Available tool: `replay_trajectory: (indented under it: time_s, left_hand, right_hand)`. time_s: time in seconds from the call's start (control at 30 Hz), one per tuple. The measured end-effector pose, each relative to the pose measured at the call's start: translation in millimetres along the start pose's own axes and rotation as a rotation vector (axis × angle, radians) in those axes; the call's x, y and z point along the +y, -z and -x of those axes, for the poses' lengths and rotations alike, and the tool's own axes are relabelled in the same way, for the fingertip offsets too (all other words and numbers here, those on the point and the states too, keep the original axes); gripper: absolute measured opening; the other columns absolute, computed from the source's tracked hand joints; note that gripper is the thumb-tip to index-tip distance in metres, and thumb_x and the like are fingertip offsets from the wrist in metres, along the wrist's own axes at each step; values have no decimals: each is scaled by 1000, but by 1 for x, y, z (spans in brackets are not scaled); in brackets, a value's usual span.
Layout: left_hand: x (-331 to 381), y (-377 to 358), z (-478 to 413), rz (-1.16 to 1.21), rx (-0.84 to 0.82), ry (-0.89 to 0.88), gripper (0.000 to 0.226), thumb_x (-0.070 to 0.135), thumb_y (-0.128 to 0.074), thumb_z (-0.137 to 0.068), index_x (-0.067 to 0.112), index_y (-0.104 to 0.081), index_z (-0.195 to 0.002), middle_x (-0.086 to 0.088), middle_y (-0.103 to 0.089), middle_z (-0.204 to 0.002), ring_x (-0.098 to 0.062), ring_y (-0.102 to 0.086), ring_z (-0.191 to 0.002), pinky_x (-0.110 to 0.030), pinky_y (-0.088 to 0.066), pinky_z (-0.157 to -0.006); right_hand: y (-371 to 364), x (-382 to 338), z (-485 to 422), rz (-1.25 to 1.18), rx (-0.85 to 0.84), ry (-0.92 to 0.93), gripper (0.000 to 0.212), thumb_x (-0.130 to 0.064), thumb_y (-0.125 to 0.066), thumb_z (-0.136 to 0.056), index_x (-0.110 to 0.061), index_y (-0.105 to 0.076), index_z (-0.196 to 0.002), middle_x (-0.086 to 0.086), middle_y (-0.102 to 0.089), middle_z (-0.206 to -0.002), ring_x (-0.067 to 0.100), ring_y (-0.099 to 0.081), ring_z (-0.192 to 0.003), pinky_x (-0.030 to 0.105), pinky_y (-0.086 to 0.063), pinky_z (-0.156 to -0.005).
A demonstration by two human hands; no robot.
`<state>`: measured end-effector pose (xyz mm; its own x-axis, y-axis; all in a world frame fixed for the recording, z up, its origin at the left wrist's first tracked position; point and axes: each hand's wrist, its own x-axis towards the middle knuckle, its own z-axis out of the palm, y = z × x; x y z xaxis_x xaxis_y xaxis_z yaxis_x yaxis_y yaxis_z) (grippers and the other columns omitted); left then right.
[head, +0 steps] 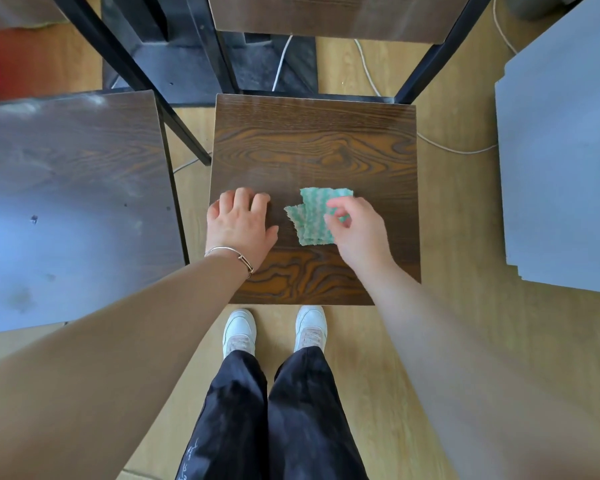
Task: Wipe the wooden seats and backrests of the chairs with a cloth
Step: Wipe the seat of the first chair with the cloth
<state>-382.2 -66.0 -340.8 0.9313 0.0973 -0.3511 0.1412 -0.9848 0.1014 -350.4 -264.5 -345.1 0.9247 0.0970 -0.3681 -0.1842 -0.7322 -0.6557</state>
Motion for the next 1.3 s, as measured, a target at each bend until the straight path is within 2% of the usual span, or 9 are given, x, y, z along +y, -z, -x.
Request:
replay_trajectory:
  time_s: [0.07, 0.17, 0.33, 0.5, 0.6, 0.73, 1.0, 1.13, 1.3]
  left_hand:
    - [-5, -1, 0, -7, -13, 8, 53, 51, -50, -91, 26, -38, -136, -5, -41, -132, -31, -36, -122, -46, -34, -102]
    - [-11, -2, -1, -4, -13, 27, 53, 51, -50, -91, 26, -38, -136, -5, -41, -134, -31, -36, -123, -46, -35, -102]
    - [-22, 1, -12, 17, 4, 46, 53, 51, -52, -90, 27, -39, -135, -5, -41, -132, -30, -37, -121, -45, -34, -100]
    - [-31, 7, -40, 41, 35, 91, 55, 53, -52, -89, 25, -40, -134, -7, -42, -133, -31, -36, -122, -46, -33, -102]
    - [-32, 9, -52, 33, 49, 83, 54, 53, -51, -89, 26, -39, -134, -6, -41, -133, -31, -36, -122, -45, -32, -102]
    - [-37, 8, -53, 58, 81, 81, 54, 53, -51, -89, 26, -41, -134, -6, -42, -132, -31, -37, -121, -46, -33, -101]
    - [-70, -5, -38, 106, 84, 112, 53, 53, -52, -89, 26, -43, -134, -3, -42, -134, -29, -36, -124, -46, -33, -103]
    - [-89, -2, -37, 115, 89, 134, 51, 53, -50, -90, 27, -41, -134, -2, -40, -137, -29, -34, -127, -46, -31, -107]
    - [-118, 6, -39, 103, 84, 138, 52, 52, -49, -90, 28, -40, -135, -2, -39, -138, -30, -34, -127, -46, -30, -106]
  right_hand:
    - [-9, 9, -1, 227, -35, 162, 31, -28, -65, -91, -25, -62, -122, -5, -54, -119, 13, -60, -92, 33, -55, -81]
    - [-21, 13, -6, 415, -50, 286, 29, -26, -64, -92, -21, -65, -120, -2, -54, -115, 18, -60, -95, 36, -56, -80]
    - [-6, -4, -66, 287, 99, 229, 17, -14, -56, -92, -11, -71, -98, 6, -60, -108, 25, -60, -92, 34, -51, -79]
    - [46, -26, -161, 291, 328, 89, 22, -19, -56, -94, -12, -70, -109, 8, -60, -118, 23, -59, -102, 28, -48, -86]
    - [54, -26, -199, 309, 285, 20, 26, -23, -58, -95, -17, -68, -118, 7, -61, -122, 24, -60, -107, 30, -52, -87]
    - [34, -25, -204, 283, 288, -34, 28, -25, -58, -96, -17, -68, -121, 5, -62, -123, 21, -61, -106, 21, -49, -80]
    - [-51, -91, -182, 260, 319, 117, 23, -25, -60, -95, -16, -69, -115, 3, -63, -120, 14, -60, -105, 17, -47, -81]
    - [-91, -131, -179, 227, 253, 173, 24, -28, -62, -94, -17, -68, -114, 2, -62, -122, 15, -60, -108, 22, -53, -88]
    - [-116, -155, -179, 217, 201, 175, 25, -30, -65, -92, -18, -66, -114, 1, -62, -120, 15, -61, -107, 22, -54, -84]
